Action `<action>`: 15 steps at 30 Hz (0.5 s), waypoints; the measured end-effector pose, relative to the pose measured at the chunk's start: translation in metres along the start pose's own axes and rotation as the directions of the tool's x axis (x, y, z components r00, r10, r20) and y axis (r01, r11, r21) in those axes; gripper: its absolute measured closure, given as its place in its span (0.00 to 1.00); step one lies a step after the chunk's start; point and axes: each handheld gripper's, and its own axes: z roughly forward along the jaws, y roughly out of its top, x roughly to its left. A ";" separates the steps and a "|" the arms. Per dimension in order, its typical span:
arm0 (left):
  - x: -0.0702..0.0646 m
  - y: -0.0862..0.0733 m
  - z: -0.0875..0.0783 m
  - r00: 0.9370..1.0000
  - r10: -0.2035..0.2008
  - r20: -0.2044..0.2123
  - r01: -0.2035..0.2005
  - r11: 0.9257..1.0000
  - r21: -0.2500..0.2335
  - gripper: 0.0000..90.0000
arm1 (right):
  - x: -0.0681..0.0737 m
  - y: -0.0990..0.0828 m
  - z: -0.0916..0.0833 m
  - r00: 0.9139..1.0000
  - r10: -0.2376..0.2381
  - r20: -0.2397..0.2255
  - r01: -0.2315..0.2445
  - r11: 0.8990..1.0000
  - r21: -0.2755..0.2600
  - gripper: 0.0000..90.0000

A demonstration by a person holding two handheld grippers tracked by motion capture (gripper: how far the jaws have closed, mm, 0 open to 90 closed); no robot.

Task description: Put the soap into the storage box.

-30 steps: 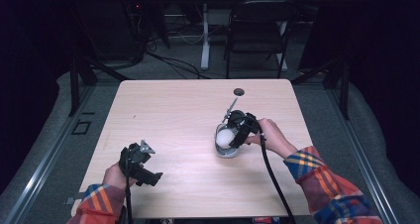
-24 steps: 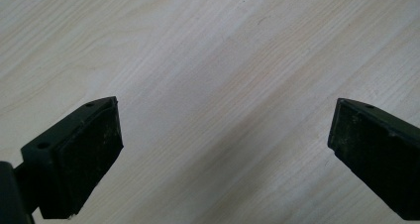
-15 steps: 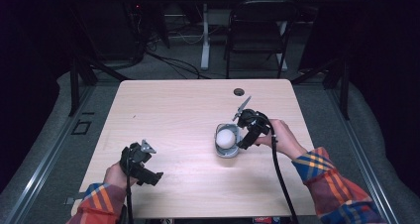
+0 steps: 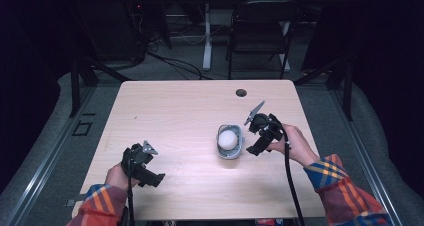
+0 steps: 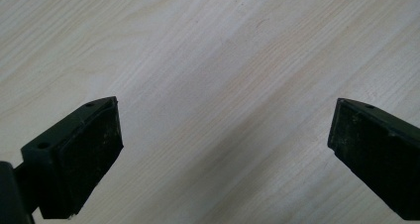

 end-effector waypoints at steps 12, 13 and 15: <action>0.001 -0.001 -0.001 1.000 -0.002 0.001 0.002 1.000 0.001 0.00 | 0.004 -0.029 0.001 0.998 0.055 0.040 -0.056 0.998 0.020 0.00; 0.001 -0.001 -0.001 1.000 -0.002 0.001 0.002 1.000 0.001 0.00 | 0.004 -0.029 0.001 0.998 0.055 0.040 -0.056 0.998 0.020 0.00; 0.001 -0.001 -0.001 1.000 -0.001 0.000 0.001 1.000 0.002 0.00 | 0.005 -0.035 0.003 0.998 0.055 0.036 -0.056 0.998 0.031 0.00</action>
